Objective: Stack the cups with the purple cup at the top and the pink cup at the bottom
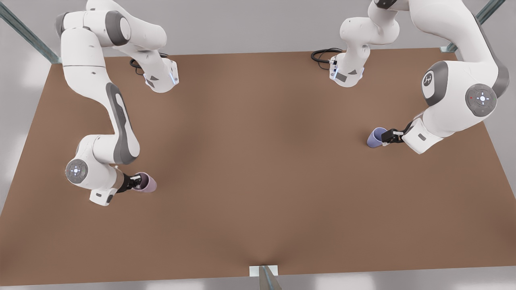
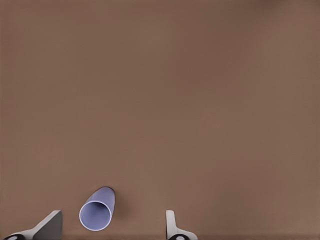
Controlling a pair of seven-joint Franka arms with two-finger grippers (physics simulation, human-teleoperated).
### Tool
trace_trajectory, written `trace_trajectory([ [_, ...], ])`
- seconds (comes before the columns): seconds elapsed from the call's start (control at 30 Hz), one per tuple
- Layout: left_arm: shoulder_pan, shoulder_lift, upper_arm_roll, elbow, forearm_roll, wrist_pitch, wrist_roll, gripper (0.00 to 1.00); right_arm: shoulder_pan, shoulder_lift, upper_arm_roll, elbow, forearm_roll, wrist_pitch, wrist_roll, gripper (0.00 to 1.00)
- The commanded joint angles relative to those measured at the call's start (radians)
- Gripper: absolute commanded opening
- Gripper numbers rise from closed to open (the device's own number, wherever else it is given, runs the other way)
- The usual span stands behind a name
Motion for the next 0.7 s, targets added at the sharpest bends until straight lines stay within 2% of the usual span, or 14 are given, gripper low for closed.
trace_trajectory([
  [0.0, 0.001, 0.000, 0.000, 0.000, 0.001, -0.005, -0.001, 1.00, 0.040, -0.001, 0.001, 0.008, 0.006, -0.009, 0.348, 0.21],
  [0.1, 0.000, 0.000, 0.000, -0.002, 0.001, -0.005, 0.006, 1.00, 0.137, -0.001, 0.001, 0.018, 0.020, -0.009, 0.478, 0.21],
  [0.2, 0.009, -0.013, 0.032, -0.102, -0.002, 0.016, 0.038, 1.00, 0.251, 0.012, 0.001, 0.049, 0.020, 0.014, 0.679, 0.21],
  [0.3, 0.049, -0.023, 0.032, -0.220, -0.001, 0.140, 0.107, 1.00, 0.267, 0.018, 0.088, 0.083, 0.007, 0.008, 0.857, 0.21],
  [0.33, 0.061, -0.022, 0.034, -0.255, 0.001, 0.144, 0.213, 1.00, 0.332, 0.015, 0.084, 0.083, 0.009, 0.011, 0.926, 0.21],
  [0.47, 0.104, -0.009, 0.070, -0.424, -0.001, 0.357, 0.373, 1.00, 0.456, 0.018, 0.084, 0.094, 0.009, 0.012, 1.098, 0.21],
  [0.6, 0.153, 0.049, 0.107, -0.432, -0.001, 0.423, 0.428, 1.00, 0.524, 0.093, 0.090, 0.186, 0.015, 0.011, 1.173, 0.21],
  [0.67, 0.155, 0.050, 0.107, -0.497, -0.001, 0.469, 0.430, 1.00, 0.593, 0.134, 0.088, 0.225, 0.010, 0.011, 1.226, 0.21],
])
